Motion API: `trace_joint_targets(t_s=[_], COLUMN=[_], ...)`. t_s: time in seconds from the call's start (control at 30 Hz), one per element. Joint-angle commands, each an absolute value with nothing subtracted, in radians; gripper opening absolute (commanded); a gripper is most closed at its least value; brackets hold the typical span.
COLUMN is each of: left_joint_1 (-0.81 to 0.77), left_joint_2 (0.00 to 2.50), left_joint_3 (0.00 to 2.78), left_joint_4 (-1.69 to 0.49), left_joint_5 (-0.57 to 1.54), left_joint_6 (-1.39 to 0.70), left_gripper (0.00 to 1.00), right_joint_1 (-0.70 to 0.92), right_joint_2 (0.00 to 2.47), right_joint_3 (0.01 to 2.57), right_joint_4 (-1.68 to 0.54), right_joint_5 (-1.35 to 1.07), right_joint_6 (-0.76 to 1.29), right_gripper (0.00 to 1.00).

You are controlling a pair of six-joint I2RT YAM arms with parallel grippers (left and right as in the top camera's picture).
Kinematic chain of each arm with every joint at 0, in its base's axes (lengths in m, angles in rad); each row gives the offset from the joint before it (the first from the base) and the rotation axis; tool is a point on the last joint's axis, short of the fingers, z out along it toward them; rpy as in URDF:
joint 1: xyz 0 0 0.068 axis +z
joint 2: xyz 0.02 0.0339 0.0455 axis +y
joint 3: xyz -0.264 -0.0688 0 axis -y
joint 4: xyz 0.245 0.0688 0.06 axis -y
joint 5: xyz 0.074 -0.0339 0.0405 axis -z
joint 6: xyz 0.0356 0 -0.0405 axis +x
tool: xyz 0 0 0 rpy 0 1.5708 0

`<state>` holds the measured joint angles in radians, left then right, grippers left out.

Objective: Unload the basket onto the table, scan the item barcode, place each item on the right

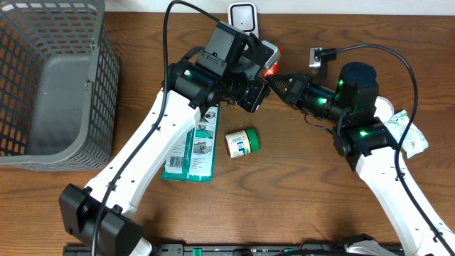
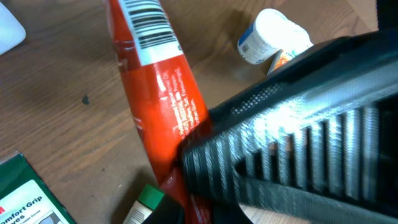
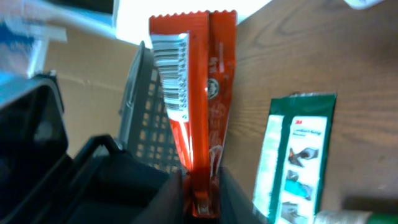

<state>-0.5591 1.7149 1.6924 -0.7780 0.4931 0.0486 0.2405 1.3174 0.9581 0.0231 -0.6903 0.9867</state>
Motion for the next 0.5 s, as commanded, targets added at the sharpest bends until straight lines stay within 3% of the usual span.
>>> trace_joint_targets(t_s=[0.0,0.07,0.47], left_joint_1=[-0.557,-0.557,-0.557], left_joint_2=[1.729,1.729,1.729], left_joint_3=[1.685,1.685,1.685], left_joint_4=[-0.776,-0.777,-0.808], left_joint_5=[0.484,0.484,0.368], left_joint_6=[0.047,0.047,0.099], left_gripper=[0.08,0.07,0.07], right_joint_1=[0.241,0.236,0.096], right_joint_2=[1.316,1.316,1.314], right_joint_3=[0.962,0.962,0.962], right_joint_4=[0.029,0.037,0.008], right_joint_5=[-0.704,-0.703,-0.710], right_joint_6=[0.986,0.979,0.805], right_gripper=[0.51,0.99,0.99])
